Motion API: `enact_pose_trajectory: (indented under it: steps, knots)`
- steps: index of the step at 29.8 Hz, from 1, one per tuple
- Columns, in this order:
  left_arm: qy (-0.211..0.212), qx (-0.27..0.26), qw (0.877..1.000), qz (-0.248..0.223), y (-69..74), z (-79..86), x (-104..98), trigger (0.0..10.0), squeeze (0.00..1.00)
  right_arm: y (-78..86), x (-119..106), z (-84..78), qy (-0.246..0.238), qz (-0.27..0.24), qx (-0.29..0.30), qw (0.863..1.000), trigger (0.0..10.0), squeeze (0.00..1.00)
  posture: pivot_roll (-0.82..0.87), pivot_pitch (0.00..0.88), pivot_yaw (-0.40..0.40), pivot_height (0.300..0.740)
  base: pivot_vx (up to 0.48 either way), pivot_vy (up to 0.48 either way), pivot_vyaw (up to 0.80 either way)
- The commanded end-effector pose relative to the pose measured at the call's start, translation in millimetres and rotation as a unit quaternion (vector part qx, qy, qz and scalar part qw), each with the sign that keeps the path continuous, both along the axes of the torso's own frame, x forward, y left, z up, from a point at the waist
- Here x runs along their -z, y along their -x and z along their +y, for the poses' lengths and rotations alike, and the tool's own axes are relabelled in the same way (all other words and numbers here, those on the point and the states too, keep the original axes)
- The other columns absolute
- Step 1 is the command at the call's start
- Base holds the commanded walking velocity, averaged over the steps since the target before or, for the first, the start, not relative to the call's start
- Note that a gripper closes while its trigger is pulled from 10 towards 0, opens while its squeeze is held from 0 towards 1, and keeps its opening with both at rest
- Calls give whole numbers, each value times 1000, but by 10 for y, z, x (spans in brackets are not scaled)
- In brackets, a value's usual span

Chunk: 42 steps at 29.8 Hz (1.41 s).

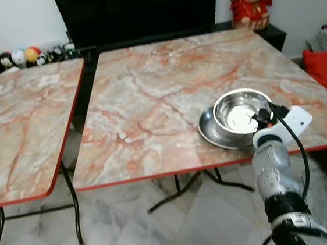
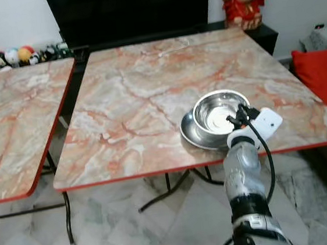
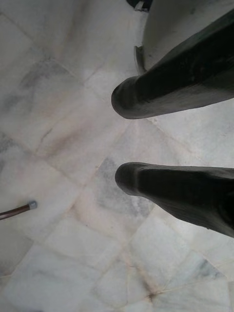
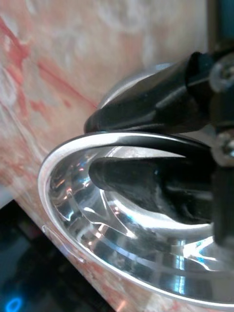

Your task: Setting the table

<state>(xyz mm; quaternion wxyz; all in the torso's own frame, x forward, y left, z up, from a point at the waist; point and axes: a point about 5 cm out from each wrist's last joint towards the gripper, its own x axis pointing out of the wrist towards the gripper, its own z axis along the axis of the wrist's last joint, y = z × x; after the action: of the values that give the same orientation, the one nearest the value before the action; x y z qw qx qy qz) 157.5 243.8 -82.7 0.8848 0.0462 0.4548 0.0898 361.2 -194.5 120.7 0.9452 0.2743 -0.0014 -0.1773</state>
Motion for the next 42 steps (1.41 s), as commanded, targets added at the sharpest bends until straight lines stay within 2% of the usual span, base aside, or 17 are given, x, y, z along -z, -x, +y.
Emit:
enact_pose_trajectory:
  steps: [1,7,17,18,19,22,23,24,25,32,40,41,42]
  knots:
    - [-7,5,1000,3,-7,23,-8,10000,0,-48,-62,-20,0,-10,4,1000,10000,0,-73,0,46,740,0,0,0]
    - [-8,5,1000,1,-7,37,-13,10000,0,-135,-61,10,-3,5,-1,1000,10000,0,-64,0,44,740,0,0,0]
    - [-8,1,1000,1,15,61,-12,10000,0,-129,47,-28,-7,38,14,999,10000,0,-55,0,41,740,0,0,0]
    - [-9,1,1000,2,20,66,-11,10000,0,-126,65,-32,-6,45,14,999,10000,443,-55,0,43,740,0,0,0]
    - [-9,1,1000,2,23,66,-10,10000,0,-123,77,-36,-6,49,14,999,10000,569,-56,0,42,740,0,0,0]
    - [-9,2,1000,2,24,65,-10,10000,0,-125,89,-28,-8,52,7,999,10000,533,-55,0,42,740,0,0,0]
    - [-9,2,1000,2,23,65,-10,10000,0,-127,89,-23,-9,51,5,999,10000,125,-55,0,42,740,0,0,0]
    - [-9,2,1000,1,23,65,-10,10000,0,-129,89,-21,-9,50,5,999,10000,125,-55,0,42,740,0,0,0]
    - [-9,2,1000,1,19,63,-11,10000,0,-131,88,-18,-9,48,3,999,10000,0,-53,0,41,740,0,0,0]
    - [-9,3,1000,-2,2,58,-17,10000,0,-141,65,-12,-6,39,1,999,10000,0,-56,0,42,740,0,0,0]
    - [-8,2,1000,-4,-4,56,-20,10000,0,-96,136,-71,0,56,19,998,10000,0,-55,0,40,740,0,0,0]
    - [-7,3,1000,-4,-4,53,-19,10000,0,-88,147,-78,3,60,23,998,10000,467,-55,0,40,740,0,0,0]
    - [-7,3,1000,-4,-3,52,-19,10000,0,-87,149,-80,4,61,24,998,10000,467,-55,0,40,740,0,0,0]
